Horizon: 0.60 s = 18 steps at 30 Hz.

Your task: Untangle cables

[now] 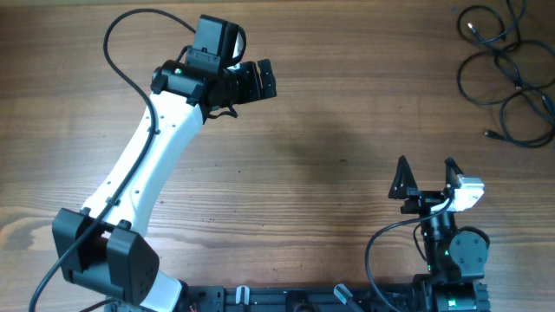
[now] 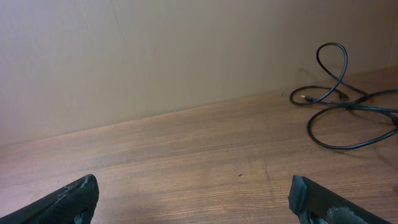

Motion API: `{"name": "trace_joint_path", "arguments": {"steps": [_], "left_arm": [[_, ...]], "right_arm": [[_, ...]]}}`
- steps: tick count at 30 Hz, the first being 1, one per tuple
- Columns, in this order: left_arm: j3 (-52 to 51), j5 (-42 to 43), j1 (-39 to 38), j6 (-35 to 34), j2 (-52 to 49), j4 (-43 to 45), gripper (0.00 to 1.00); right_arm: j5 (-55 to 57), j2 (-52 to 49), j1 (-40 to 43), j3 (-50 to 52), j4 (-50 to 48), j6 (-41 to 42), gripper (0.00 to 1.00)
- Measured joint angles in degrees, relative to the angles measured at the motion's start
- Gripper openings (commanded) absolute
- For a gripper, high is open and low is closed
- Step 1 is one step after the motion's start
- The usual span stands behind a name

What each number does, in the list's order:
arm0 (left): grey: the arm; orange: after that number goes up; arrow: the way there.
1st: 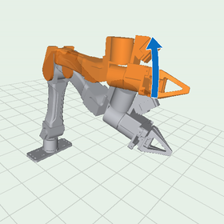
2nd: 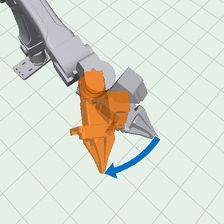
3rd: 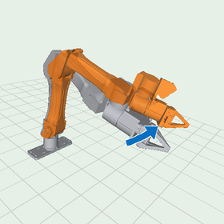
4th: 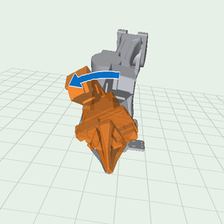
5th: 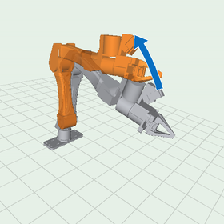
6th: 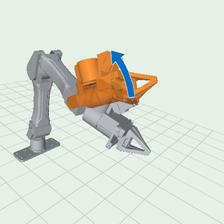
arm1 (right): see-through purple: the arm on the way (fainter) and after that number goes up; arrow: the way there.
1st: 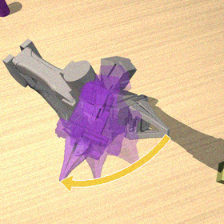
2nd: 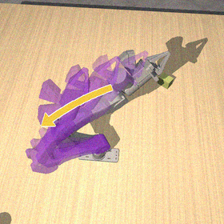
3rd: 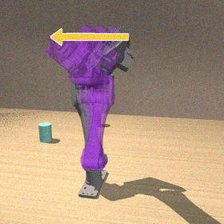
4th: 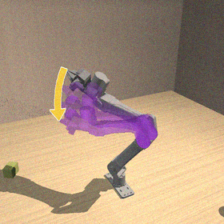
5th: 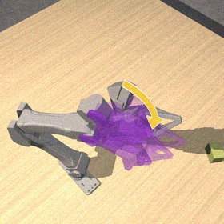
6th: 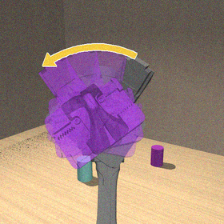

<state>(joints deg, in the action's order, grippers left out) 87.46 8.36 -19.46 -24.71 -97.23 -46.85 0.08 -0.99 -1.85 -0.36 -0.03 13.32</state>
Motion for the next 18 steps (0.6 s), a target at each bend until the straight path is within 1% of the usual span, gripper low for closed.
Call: {"name": "trace_joint_path", "arguments": {"steps": [16, 18], "left_arm": [[0.0, -1.2, 0.0, 0.0, 0.0, -2.0, 1.00], [0.0, -3.7, 0.0, 0.0, 0.1, -1.9, 1.00]], "right_arm": [[0.0, 0.0, 0.0, 0.0, 0.0, 0.0, 1.00], [0.0, 0.0, 0.0, 0.0, 0.0, 0.0, 1.00]]}}
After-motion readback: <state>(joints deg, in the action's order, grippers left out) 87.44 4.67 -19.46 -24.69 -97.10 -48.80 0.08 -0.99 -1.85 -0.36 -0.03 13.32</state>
